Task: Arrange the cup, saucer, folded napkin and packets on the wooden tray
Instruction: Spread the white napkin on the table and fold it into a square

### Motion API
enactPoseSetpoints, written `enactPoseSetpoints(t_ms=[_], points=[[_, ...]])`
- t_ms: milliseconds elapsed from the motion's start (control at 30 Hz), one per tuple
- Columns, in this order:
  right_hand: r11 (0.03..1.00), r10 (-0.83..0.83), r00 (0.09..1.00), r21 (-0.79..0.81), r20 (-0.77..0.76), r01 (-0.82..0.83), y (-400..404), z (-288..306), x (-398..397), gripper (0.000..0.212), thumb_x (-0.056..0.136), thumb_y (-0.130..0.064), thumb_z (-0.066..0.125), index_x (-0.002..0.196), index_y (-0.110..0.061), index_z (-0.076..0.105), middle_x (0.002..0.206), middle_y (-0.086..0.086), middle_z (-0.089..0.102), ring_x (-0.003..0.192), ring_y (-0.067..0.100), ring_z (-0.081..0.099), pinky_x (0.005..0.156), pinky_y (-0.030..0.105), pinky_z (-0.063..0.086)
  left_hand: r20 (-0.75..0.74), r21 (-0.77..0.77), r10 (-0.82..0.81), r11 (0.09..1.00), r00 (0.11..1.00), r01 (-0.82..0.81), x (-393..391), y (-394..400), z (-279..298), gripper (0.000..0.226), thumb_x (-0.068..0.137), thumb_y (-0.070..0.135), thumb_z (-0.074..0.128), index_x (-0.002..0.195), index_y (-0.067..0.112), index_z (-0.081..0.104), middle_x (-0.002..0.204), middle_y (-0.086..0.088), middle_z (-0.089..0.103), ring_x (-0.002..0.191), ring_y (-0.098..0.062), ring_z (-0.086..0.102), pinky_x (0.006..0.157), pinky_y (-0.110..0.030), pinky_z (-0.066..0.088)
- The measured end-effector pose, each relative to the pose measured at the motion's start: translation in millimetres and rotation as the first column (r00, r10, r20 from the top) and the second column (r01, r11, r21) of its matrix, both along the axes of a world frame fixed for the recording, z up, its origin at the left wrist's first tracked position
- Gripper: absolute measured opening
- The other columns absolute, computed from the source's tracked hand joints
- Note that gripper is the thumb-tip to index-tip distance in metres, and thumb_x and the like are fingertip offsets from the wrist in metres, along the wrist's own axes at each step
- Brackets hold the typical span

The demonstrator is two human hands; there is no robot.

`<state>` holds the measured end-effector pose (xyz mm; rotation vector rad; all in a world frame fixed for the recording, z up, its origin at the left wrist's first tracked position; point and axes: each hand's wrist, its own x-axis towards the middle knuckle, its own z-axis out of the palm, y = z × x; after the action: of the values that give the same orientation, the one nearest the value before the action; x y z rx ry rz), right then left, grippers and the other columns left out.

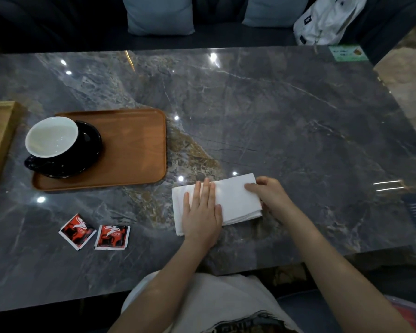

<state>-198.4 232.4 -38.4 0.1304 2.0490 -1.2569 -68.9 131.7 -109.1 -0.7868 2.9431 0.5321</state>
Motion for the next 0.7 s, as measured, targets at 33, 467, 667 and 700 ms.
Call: enactPoseSetpoints(t_ms=[33,467,667,700], points=[[0.999,0.018,1.0,-0.03,-0.001,-0.018,-1.4,3.4,0.7,0.02,0.085,-0.002,0.059,0.104,0.004,0.06,0.077,0.005,0.063,0.062,0.012,0.056,0.039,0.011,0.044,0.004,0.004,-0.001,1.0,1.0,0.001,0.0,-0.1,-0.4,0.057,0.095,0.032,0.027,0.147,0.016,0.012,0.158,-0.001,0.011,0.146,-0.02,0.008,0.118,-0.044,0.008],[0.976,0.19,0.931,-0.047,-0.313,-0.215,-33.9,14.3,31.9,0.017,0.079,-0.009,0.058,0.091,-0.02,0.054,0.085,0.001,0.064,0.08,0.016,0.061,0.069,0.032,0.048,-0.019,0.061,-0.124,0.99,0.992,0.125,17.3,-27.8,20.2,0.055,0.095,0.029,0.019,0.148,0.018,0.006,0.159,0.001,-0.004,0.145,-0.013,-0.009,0.115,-0.04,-0.011],[0.977,0.186,0.915,-0.034,-0.359,-0.213,-43.8,14.6,39.8,0.028,0.08,-0.01,0.057,0.106,-0.021,0.054,0.078,-0.007,0.06,0.073,0.008,0.058,0.065,0.025,0.045,0.07,0.038,-0.168,0.985,0.983,0.166,8.2,-19.0,16.8,0.063,0.093,0.025,0.028,0.147,0.013,-0.002,0.159,-0.001,-0.007,0.145,-0.015,-0.009,0.118,-0.043,-0.005],[0.976,0.198,0.908,-0.015,-0.371,-0.218,-46.5,14.4,41.0,0.033,0.08,-0.012,0.058,0.112,-0.019,0.054,0.076,-0.008,0.059,0.071,0.008,0.058,0.064,0.025,0.044,0.091,0.044,-0.169,0.985,0.981,0.166,7.4,-17.2,15.1,0.066,0.092,0.025,0.031,0.147,0.012,-0.003,0.159,-0.001,-0.008,0.145,-0.017,-0.009,0.117,-0.043,-0.005]])
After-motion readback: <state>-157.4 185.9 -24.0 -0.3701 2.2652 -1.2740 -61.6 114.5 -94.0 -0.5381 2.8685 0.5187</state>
